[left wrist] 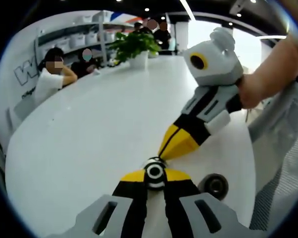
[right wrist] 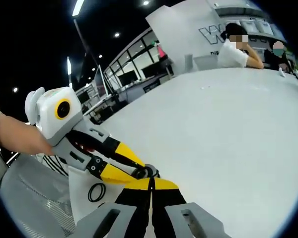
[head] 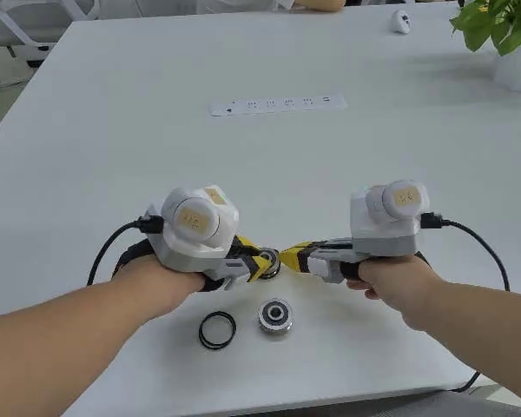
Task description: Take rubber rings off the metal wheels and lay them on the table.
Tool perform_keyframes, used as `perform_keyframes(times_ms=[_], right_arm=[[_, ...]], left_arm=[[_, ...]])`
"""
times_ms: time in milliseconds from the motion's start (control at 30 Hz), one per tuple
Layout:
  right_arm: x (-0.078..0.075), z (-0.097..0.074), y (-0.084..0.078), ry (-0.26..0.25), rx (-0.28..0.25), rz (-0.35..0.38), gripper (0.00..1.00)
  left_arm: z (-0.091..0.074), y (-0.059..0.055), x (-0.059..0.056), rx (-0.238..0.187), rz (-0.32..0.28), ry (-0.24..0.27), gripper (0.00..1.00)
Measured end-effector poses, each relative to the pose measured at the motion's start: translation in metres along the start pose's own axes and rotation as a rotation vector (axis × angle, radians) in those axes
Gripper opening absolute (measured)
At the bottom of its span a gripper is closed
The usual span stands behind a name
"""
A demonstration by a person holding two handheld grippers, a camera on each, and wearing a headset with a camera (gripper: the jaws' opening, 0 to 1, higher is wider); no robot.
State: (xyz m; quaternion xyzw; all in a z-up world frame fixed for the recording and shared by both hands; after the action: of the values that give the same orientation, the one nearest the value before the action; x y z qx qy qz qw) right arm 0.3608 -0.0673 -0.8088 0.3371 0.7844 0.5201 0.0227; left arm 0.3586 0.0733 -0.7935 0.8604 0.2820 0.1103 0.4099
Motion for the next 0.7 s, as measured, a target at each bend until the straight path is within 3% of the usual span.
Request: perform_keyframes(times_ms=[700], right_arm=[[0.013, 0.002, 0.006, 0.086, -0.027, -0.04, 0.0]], left_arm=[[0.0, 0.001, 0.0, 0.013, -0.001, 0.006, 0.11]])
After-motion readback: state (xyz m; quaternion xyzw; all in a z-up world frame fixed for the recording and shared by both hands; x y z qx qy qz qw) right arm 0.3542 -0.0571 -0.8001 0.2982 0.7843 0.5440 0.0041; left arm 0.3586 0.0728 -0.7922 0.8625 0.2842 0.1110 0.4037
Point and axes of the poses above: the centre of the closed fingertips' face, and the gripper's own axes: z roughly forward along the fingers, x roughly to its left, y roughly out of its top, the point moved 9 cm from there along -z, roughly backward along the fingers, and after that the axes turned 6 degrees about -z, right-handed, at the moved point
